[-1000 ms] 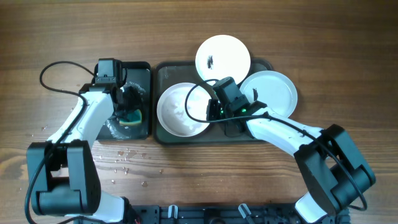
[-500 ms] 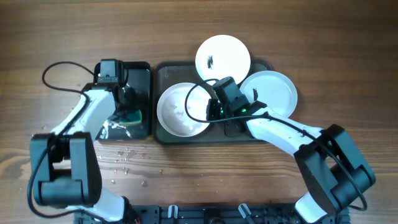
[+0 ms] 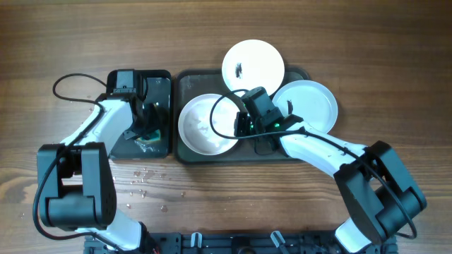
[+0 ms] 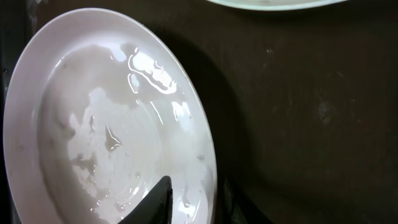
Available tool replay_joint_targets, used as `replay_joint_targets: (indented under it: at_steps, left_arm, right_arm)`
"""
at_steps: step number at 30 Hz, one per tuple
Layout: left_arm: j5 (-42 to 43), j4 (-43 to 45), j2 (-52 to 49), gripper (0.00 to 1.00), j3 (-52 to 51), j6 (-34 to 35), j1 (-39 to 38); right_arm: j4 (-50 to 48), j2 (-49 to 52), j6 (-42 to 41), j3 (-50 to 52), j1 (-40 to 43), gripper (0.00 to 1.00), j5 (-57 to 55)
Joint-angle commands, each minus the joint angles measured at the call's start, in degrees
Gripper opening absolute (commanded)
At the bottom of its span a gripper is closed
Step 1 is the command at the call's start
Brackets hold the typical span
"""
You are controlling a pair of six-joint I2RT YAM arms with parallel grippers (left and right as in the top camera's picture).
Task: Clean dirty plates on tray and stack at the side
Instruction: 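Move the sponge back to the small black tray with the left gripper, then lift the left gripper from the small tray toward the plates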
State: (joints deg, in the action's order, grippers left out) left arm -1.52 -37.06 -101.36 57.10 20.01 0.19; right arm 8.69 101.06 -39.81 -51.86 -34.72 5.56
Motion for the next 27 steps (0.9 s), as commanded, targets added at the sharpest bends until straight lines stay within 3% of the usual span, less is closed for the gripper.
replay_joint_targets:
  at_steps: [1, 2, 3, 4, 5, 6, 8, 10, 14, 15, 23, 27]
  left_arm:
    - [3.0, -1.6, -0.1, 0.04, 0.6, -0.3, 0.2]
    - [3.0, -2.0, -0.1, 0.04, 0.5, -0.3, 0.3]
    - [3.0, -1.9, -0.1, 0.14, 0.5, -0.3, 0.3]
    - [2.9, -1.7, -0.1, 0.40, 0.5, -0.3, 0.3]
    - [2.9, -1.4, -0.1, 0.73, 0.5, -0.3, 0.3]
    - [2.9, -0.9, -0.1, 0.73, 0.6, -0.3, 0.3]
    - [2.9, 0.4, -0.1, 0.64, 0.6, -0.3, 0.3]
    - [2.9, 1.6, -0.1, 0.43, 0.6, -0.3, 0.3]
    - [2.5, 2.8, -0.1, 0.19, 0.6, -0.3, 0.3]
    - [2.5, 2.9, -0.1, 0.07, 0.6, -0.3, 0.3]
    - [2.5, 1.9, 3.0, 0.04, 2.7, -0.5, 0.3]
    - [2.5, 3.8, 7.7, 0.04, 3.0, -6.2, 0.3]
  right_arm:
    - [-0.3, 0.9, -0.6, 0.5, -0.3, 0.27, 0.5]
    - [-0.3, 0.9, -0.6, 0.5, -0.3, 0.27, 0.5]
    - [-0.3, 0.9, -0.6, 0.5, -0.3, 0.27, 0.5]
    - [-0.3, 0.9, -0.6, 0.5, -0.3, 0.27, 0.5]
    - [-0.3, 0.9, -0.6, 0.5, -0.3, 0.27, 0.5]
    - [-0.3, 0.9, -0.6, 0.5, -0.3, 0.27, 0.5]
    - [-0.3, 0.9, -0.6, 0.5, -0.3, 0.27, 0.5]
    - [-0.3, 0.9, -0.6, 0.5, -0.3, 0.27, 0.5]
    - [-0.3, 0.9, -0.6, 0.5, -0.3, 0.27, 0.5]
    - [-0.3, 0.9, -0.6, 0.5, -0.3, 0.27, 0.5]
    - [-0.5, 0.9, -0.6, 0.5, -0.3, 0.27, 0.5]
    - [-0.5, 0.9, -0.2, 0.5, -0.3, 0.27, 0.5]
